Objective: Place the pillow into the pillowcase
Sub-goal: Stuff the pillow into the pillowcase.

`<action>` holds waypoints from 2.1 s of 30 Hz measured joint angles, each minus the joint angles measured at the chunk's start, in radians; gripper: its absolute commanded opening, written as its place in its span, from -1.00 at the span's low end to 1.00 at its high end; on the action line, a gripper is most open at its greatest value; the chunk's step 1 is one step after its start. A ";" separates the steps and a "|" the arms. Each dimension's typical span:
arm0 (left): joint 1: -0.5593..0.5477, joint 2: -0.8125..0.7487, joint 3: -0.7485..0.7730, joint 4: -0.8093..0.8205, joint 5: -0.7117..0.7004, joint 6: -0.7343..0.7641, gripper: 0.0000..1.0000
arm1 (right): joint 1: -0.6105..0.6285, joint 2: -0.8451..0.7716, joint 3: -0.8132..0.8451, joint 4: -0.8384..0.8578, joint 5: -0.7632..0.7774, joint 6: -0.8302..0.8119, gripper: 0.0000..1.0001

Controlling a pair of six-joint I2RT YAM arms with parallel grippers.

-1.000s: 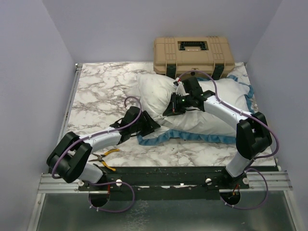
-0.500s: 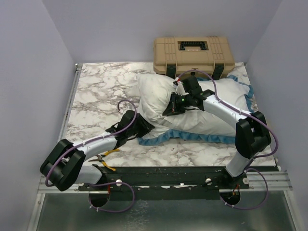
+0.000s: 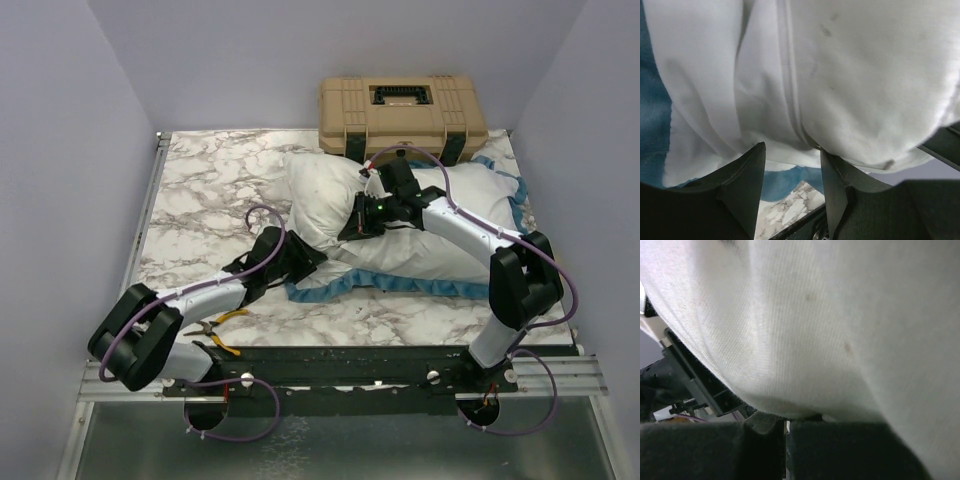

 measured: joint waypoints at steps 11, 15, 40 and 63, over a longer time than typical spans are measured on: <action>0.021 0.140 0.031 -0.003 -0.003 -0.014 0.02 | 0.000 0.000 0.000 0.000 -0.005 -0.002 -1.00; 0.038 0.140 0.014 0.026 -0.006 -0.040 0.07 | 0.000 0.000 0.000 0.000 -0.008 -0.002 -1.00; 0.060 0.101 0.064 0.023 0.007 -0.047 -1.00 | 0.027 0.002 0.084 -0.092 0.034 -0.077 -1.00; 0.006 -0.069 0.071 -0.032 0.134 0.005 -1.00 | 0.204 0.137 0.136 -0.129 0.308 -0.179 -1.00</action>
